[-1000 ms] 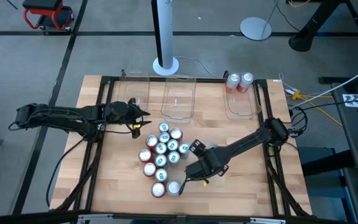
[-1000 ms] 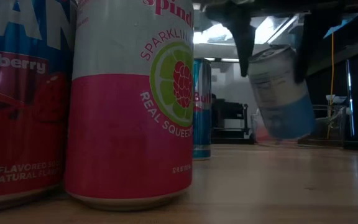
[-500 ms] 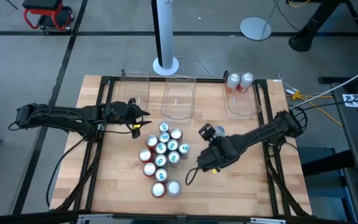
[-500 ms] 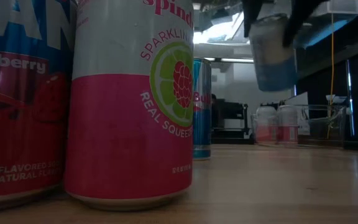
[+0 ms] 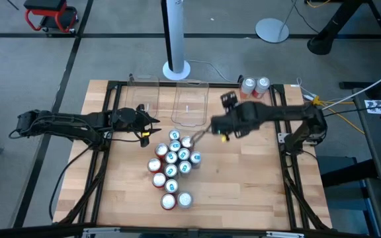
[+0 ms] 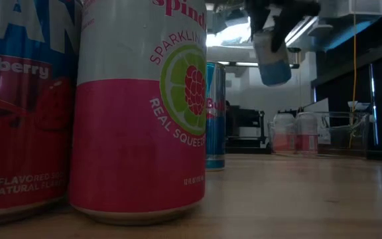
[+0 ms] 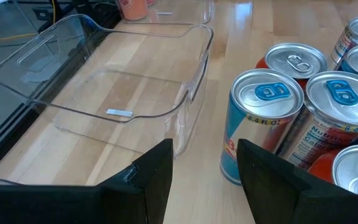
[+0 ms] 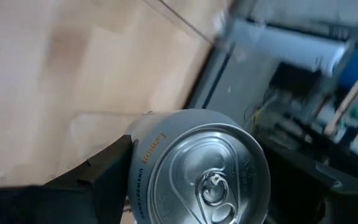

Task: Sort soda cans
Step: Put the blue-white soda can into the right transparent bin

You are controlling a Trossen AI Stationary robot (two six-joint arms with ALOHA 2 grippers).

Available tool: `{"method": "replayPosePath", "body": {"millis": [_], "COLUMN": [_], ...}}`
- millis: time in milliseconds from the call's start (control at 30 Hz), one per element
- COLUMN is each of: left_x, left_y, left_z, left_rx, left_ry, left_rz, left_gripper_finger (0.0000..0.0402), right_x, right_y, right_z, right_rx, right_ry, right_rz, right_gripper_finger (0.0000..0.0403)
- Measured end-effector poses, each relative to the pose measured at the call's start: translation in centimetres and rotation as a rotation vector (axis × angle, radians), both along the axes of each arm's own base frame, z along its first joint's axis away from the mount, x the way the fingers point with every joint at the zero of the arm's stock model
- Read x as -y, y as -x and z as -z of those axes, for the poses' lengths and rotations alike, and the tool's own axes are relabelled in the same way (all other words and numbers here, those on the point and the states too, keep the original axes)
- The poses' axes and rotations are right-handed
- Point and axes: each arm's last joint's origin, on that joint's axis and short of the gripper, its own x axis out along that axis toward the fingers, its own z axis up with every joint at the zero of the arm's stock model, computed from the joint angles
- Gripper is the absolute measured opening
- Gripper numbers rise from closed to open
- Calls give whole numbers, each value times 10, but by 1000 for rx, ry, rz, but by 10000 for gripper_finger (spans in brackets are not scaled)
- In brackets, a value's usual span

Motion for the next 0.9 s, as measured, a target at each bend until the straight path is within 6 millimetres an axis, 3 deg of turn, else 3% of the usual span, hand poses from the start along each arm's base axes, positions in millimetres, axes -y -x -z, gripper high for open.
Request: {"method": "replayPosePath", "body": {"millis": [133,300,433,600,900], "left_x": [0,0,0,0,0], "left_y": [0,2,3,2,0], "left_z": [1,4,4,3,0], "left_rx": [-7,-45,-50,-34,5], "left_ry": [1,8,9,6,-2], "left_rz": [0,-1,-1,-1,1], "left_gripper_finger": [169,169,169,169,169], "right_x": [34,63,75,84,107], "right_y": [8,34,65,93,119], "right_z": [0,22,40,57,98], "right_rx": [-3,-96,-112,24,164], "right_ry": [24,6,-6,-3,-27], "right_rz": [110,227,332,402,469], "right_gripper_finger": [291,291,291,291,291]}}
